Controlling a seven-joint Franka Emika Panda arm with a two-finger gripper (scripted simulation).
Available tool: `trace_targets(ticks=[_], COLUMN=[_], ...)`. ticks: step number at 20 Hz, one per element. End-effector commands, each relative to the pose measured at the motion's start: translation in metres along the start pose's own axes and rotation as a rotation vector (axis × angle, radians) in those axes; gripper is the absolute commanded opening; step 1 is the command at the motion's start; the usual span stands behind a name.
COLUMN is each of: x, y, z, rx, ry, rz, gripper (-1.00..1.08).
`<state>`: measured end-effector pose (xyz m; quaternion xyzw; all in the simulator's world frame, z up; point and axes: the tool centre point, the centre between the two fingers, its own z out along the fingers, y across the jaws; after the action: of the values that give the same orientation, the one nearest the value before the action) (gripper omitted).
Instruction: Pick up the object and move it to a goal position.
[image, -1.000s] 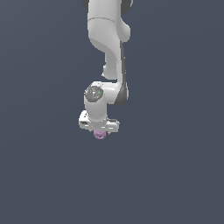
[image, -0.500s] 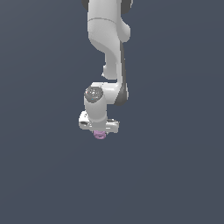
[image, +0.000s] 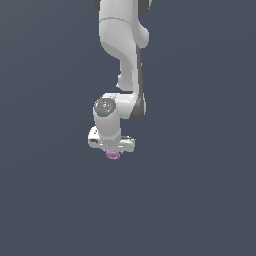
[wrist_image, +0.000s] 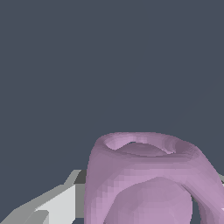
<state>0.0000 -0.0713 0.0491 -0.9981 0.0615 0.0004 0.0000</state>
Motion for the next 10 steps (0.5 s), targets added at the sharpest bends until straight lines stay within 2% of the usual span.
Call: trace_targets(ticks=[1,10], x=[0.006,0.041], y=[0.004,0.027], z=[-0.008,-0.055], rx=[0.000,0.000], ry=[0.001,0.001], rz=[0.000,0.000], gripper=[-1.00,-1.00])
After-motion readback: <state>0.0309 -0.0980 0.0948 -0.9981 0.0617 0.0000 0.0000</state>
